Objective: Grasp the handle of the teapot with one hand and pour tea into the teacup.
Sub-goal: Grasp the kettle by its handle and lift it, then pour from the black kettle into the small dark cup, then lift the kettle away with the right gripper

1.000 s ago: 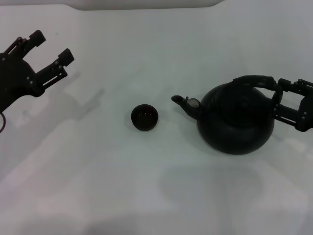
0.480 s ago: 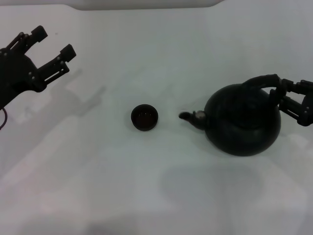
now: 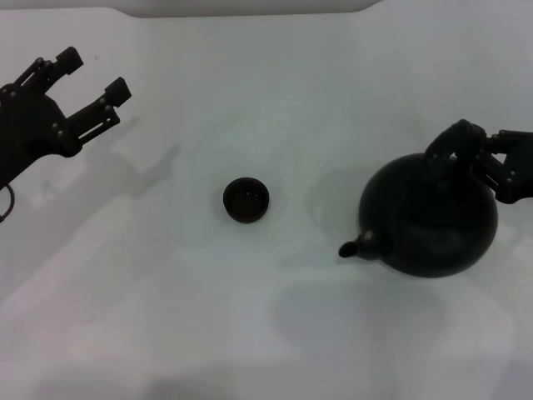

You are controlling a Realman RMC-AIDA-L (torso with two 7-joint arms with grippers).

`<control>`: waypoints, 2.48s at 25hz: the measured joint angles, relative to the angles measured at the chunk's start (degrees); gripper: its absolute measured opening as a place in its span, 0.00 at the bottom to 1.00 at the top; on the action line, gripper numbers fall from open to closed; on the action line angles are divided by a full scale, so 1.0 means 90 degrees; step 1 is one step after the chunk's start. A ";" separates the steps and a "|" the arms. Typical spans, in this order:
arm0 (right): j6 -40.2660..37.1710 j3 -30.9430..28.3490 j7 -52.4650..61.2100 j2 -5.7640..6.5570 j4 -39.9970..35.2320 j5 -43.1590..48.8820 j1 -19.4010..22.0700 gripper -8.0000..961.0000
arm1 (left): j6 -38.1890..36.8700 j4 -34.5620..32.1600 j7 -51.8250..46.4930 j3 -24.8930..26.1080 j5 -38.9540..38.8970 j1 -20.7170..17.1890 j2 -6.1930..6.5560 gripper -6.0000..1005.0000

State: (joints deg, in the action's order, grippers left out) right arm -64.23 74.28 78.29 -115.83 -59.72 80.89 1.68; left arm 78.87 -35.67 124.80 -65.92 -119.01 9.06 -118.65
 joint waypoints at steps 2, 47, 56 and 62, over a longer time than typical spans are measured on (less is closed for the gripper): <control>0.0008 0.0000 -0.0003 -0.0002 0.0018 0.0000 -0.0056 0.16 | -0.0004 0.0034 0.0009 0.0006 -0.0009 -0.0001 0.0000 0.86; 0.6189 0.4556 -0.2565 0.0038 -0.2167 -0.0893 -0.0459 0.14 | -0.0452 0.1770 0.1182 0.0811 -0.0006 0.0097 -0.0010 0.86; 0.6930 0.4980 -0.2730 0.0042 -0.2421 -0.0440 -0.0386 0.13 | -0.0563 0.1777 0.1182 0.0811 -0.0008 0.0115 -0.0020 0.86; 0.7112 0.5127 -0.3039 0.0048 -0.2487 -0.0363 -0.0350 0.13 | -0.0580 0.1777 0.1182 0.0810 -0.0009 0.0131 -0.0020 0.86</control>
State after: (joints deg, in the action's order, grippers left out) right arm -0.22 120.43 50.94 -115.40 -82.10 77.62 -1.47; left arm 73.65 -19.68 135.44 -58.62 -119.09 10.24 -118.83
